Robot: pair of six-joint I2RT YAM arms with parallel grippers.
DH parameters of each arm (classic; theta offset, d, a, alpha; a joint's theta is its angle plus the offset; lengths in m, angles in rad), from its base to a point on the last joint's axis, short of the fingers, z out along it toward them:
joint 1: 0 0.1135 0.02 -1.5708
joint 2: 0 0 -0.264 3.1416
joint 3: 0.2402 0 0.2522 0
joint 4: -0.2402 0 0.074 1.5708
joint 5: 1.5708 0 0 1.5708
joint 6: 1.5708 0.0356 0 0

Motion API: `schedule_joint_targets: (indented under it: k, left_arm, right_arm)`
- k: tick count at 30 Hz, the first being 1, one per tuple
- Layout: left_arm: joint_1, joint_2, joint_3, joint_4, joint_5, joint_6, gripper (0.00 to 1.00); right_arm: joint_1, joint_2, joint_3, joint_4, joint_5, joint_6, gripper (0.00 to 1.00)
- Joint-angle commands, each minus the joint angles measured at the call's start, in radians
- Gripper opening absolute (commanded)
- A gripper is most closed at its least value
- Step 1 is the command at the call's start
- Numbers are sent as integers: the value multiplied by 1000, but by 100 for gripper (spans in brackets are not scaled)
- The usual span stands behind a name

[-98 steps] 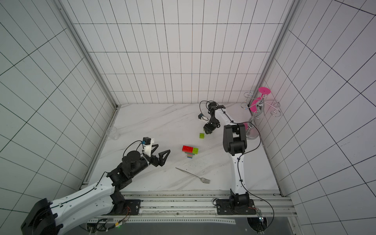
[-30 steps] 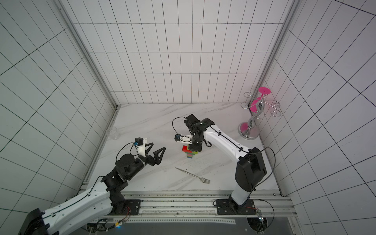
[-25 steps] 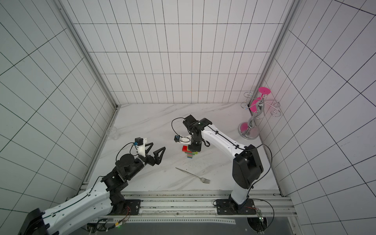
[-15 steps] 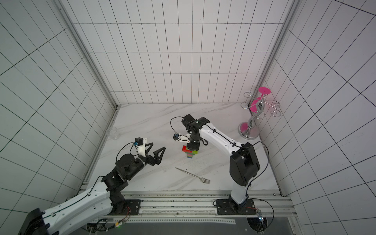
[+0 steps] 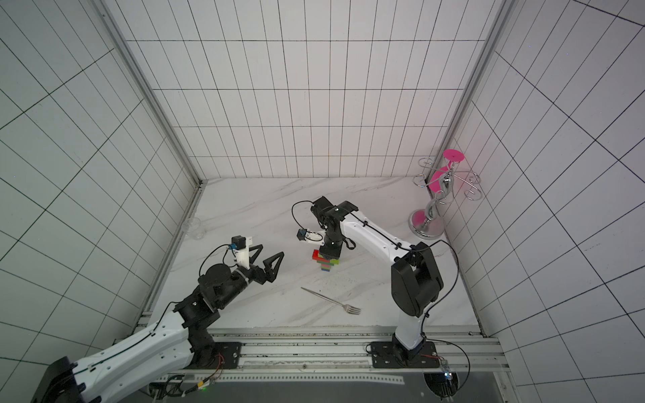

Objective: Assemble a spoon with lego
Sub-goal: Assemble the lego brick with the lego brick.

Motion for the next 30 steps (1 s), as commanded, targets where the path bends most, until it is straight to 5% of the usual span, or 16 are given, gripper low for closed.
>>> schedule_joint_targets:
  k: [1,30]
  left_arm:
    - [0,-3,-9,7,-2,13,99]
    - [-2,1,-7,6,-2,18,99]
  right_arm:
    - [-5,4,28,-11,-20,17,11]
    - [-5,16,-37,-13,-2,7,11]
